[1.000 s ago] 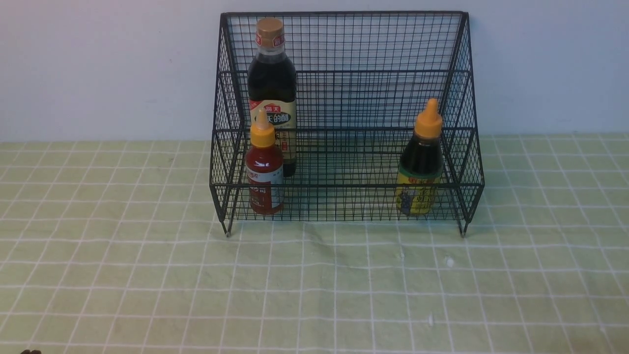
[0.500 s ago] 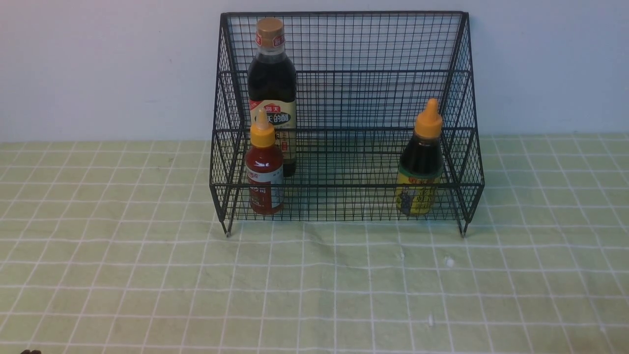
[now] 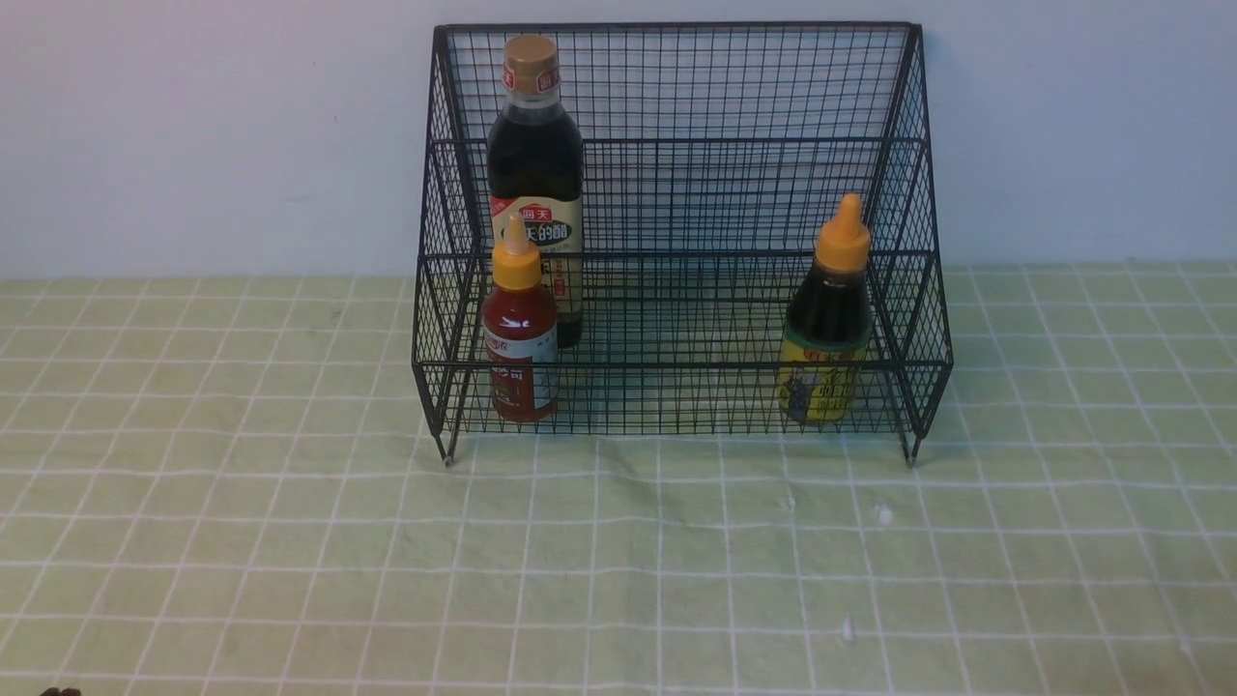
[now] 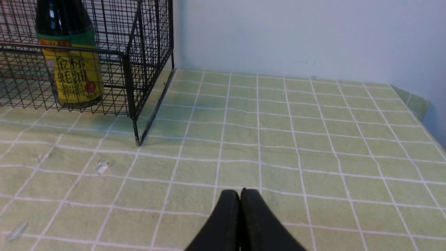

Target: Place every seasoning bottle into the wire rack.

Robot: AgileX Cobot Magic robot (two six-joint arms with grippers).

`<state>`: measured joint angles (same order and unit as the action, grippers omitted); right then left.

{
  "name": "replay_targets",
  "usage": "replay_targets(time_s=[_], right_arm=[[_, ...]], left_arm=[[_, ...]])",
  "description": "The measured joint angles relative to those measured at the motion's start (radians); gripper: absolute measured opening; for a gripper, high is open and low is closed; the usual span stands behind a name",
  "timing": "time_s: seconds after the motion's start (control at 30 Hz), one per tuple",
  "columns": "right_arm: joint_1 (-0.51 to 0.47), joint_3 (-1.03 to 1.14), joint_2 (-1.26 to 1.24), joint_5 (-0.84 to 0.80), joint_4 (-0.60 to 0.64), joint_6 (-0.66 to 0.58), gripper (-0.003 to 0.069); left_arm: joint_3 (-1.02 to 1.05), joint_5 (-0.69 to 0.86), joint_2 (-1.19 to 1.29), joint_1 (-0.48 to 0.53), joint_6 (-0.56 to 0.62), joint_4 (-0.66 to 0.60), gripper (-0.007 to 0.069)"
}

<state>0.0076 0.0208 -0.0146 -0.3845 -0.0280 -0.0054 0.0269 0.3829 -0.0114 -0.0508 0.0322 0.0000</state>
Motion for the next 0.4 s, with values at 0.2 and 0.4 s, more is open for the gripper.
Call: replay_targets(time_s=[0.2, 0.4], right_arm=[[0.000, 0.000, 0.000, 0.000, 0.000, 0.000, -0.0015], [0.000, 0.000, 0.000, 0.000, 0.000, 0.000, -0.0015]], left_arm=[[0.000, 0.000, 0.000, 0.000, 0.000, 0.000, -0.0006], [0.000, 0.000, 0.000, 0.000, 0.000, 0.000, -0.0006]])
